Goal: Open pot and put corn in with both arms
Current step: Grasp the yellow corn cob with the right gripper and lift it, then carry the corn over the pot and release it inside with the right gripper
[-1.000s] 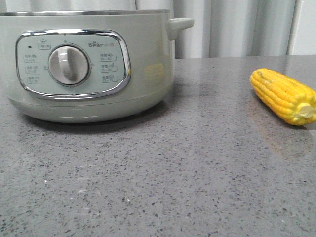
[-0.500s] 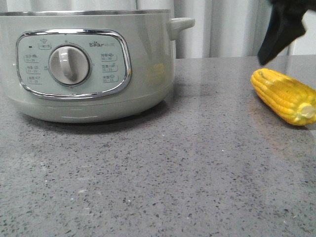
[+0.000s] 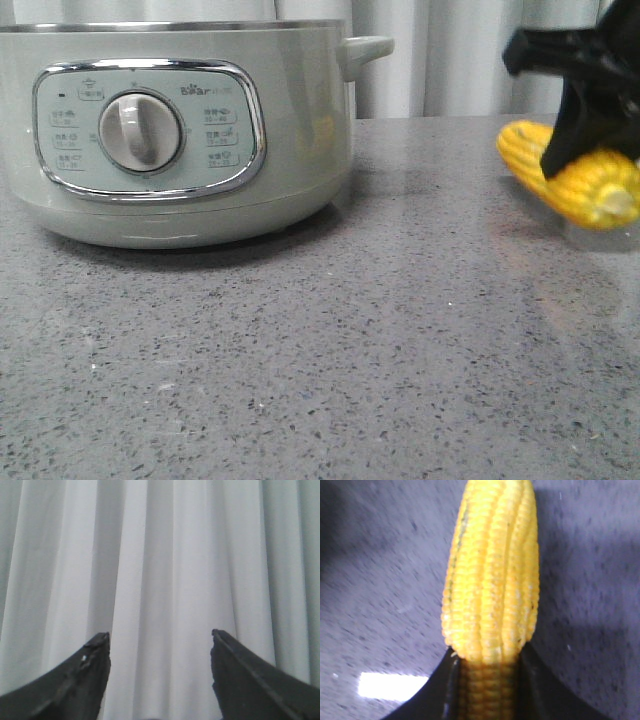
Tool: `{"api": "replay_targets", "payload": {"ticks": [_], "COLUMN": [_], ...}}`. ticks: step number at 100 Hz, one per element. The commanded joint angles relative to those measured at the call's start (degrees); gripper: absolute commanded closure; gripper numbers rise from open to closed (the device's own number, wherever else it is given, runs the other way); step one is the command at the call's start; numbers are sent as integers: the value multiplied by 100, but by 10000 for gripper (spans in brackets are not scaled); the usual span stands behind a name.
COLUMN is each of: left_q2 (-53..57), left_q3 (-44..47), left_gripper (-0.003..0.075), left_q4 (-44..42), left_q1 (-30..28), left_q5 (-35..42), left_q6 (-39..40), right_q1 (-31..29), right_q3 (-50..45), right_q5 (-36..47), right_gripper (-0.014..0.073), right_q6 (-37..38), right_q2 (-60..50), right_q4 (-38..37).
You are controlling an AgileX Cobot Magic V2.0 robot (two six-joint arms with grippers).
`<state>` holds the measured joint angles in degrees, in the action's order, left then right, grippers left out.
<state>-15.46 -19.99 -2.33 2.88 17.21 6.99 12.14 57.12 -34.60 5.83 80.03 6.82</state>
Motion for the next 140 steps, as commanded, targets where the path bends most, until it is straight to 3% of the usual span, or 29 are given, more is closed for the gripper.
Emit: {"api": "replay_targets", "payload": {"ticks": [1, 17, 39, 60, 67, 73, 87, 96, 104, 118, 134, 140], "left_q2": [1, 23, 23, 23, 23, 23, 23, 23, 23, 23, 23, 23], "left_q3": [-211, -370, -518, -521, -559, -635, -1110, -1405, -1584, -1777, -1787, -1743], "left_gripper": [360, 387, 410, 515, 549, 574, 608, 619, 647, 739, 738, 738], "left_q4": [-3, -483, -496, -495, -495, -505, -505, -492, -360, 176, 1287, 1634], "left_q1": [53, 53, 53, 53, 53, 53, 54, 54, 63, 291, 678, 833], "left_q5": [285, -94, -323, -323, -335, -508, -1987, -2865, -3371, -4095, -4778, -4815], "left_q6": [30, 57, 85, 721, 721, 721, 721, 721, 709, -61, -1411, -1555], "right_q1": [136, 902, 2175, 2534, 2532, 2532, 2532, 2532, 2532, 2532, 2532, 2532], "right_q3": [618, 1717, 2974, 3771, 3882, 3906, 3906, 3920, 3930, 3917, 3557, 3172], "right_q5": [361, 561, 1159, 980, 844, 731, 359, 271, 245, 157, -449, -474], "right_gripper": [664, 664, 664, 655, 594, 491, 202, 120, 164, 373, 651, 662], "right_q6": [-51, -51, -51, -51, -51, -51, -51, -51, -51, -51, -51, -51], "right_q2": [-369, -454, 210, 1244, 1491, 1619, 1724, 1623, 1394, 732, -363, -846], "right_q4": [119, 241, 241, 241, 218, 194, 184, 170, 107, -215, -849, -981]}}
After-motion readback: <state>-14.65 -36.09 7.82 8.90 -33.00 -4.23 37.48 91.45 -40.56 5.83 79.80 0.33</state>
